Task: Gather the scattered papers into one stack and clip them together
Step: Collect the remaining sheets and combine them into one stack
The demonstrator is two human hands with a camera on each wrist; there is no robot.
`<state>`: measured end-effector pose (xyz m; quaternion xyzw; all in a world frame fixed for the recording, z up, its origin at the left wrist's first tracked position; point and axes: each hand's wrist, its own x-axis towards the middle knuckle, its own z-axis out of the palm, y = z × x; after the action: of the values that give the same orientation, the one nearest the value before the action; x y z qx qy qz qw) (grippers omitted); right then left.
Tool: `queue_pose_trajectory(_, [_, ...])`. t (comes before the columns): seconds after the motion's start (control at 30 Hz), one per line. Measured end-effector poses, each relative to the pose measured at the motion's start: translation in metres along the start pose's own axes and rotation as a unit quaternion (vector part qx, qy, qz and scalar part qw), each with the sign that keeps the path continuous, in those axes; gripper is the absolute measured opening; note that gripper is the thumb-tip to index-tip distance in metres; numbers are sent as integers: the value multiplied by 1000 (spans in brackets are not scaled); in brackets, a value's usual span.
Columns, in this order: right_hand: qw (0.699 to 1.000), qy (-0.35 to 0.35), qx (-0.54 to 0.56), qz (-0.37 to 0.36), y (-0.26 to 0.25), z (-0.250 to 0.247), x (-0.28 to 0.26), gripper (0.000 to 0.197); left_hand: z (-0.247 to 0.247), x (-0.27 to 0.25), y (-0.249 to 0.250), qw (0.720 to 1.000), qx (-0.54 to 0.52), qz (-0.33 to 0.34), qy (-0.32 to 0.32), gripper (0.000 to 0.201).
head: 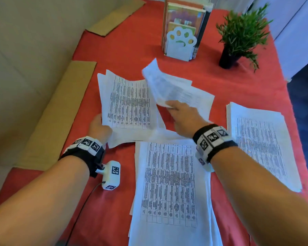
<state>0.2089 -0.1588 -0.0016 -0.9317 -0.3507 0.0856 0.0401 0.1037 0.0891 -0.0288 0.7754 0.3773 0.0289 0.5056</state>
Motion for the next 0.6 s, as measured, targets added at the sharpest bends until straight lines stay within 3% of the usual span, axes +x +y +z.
queue_pose_trajectory(0.13, [998,-30,0,-57,-46,-1,-33,56,-9,-8,-1,983,-182,0,20,63])
queue_pose_trajectory(0.33, [989,68,-76,-108,-80,-12,-67,36,-44,-41,17,950,-299,88,27,56])
queue_pose_trajectory(0.47, [988,83,-43,-125,-104,-16,-90,43,-43,-81,4,953,-286,69,-76,39])
queue_pose_trajectory(0.6, [992,45,31,-110,-130,6,-125,44,-27,-126,-37,942,-279,8,-184,64])
